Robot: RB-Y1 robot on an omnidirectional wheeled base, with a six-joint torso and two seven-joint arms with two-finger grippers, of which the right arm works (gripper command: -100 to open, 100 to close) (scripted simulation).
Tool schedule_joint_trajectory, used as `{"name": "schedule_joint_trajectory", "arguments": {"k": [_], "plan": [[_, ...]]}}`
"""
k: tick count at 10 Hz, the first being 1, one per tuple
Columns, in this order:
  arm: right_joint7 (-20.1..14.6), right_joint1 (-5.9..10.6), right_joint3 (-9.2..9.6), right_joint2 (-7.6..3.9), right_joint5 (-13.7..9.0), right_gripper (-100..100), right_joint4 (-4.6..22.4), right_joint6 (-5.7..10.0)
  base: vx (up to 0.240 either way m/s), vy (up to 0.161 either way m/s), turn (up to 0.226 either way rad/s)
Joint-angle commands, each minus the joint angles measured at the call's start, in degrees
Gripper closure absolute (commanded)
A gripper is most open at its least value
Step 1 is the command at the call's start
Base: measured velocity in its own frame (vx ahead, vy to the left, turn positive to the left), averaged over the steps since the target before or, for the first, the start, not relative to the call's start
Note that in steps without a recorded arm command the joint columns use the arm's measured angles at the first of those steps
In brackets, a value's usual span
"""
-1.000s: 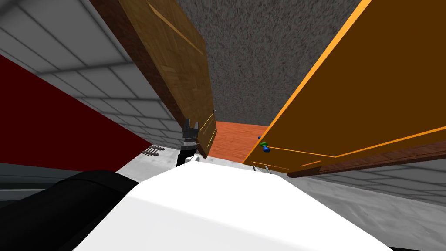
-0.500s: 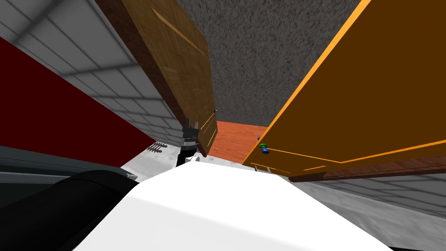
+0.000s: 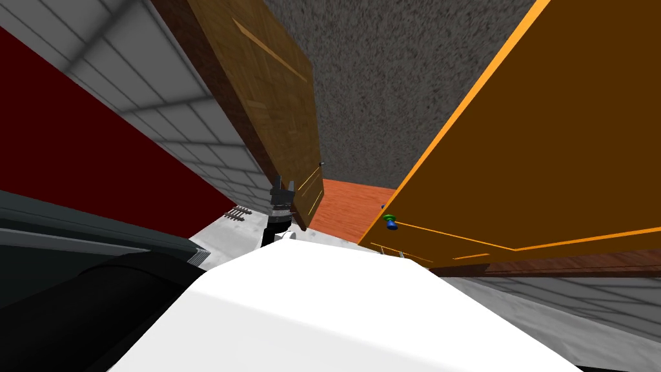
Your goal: Push the door open
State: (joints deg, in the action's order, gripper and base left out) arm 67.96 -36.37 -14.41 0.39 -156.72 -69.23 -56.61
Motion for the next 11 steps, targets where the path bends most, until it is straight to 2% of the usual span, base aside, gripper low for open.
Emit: {"name": "schedule_joint_trajectory", "arguments": {"k": [1,5,6,7,8,10,11], "plan": [[1.07,-0.18,-0.2,0.6,-2.03,-100,0.88,-1.21,-0.006,-0.089,0.092],[3.22,-0.42,-0.69,2.03,-6.58,-100,2.79,-3.56,-0.012,-0.093,0.104],[2.89,-0.25,-0.67,1.74,-5.92,-100,2.8,-3.28,-0.001,-0.036,0.021],[2.97,0.05,-0.83,-0.25,-6.08,-100,2.77,-3.04,0.083,-0.022,0.013],[2.94,0.24,-0.93,-1.0,-6.1,-100,2.7,-2.78,0.155,-0.027,0.037],[2.87,0.69,-1.14,-1.62,-6.16,-100,2.55,-2.18,0.226,-0.06,0.022],[2.84,0.92,-1.25,-1.36,-6.19,-100,2.47,-1.87,0.216,-0.049,0.028]]}}
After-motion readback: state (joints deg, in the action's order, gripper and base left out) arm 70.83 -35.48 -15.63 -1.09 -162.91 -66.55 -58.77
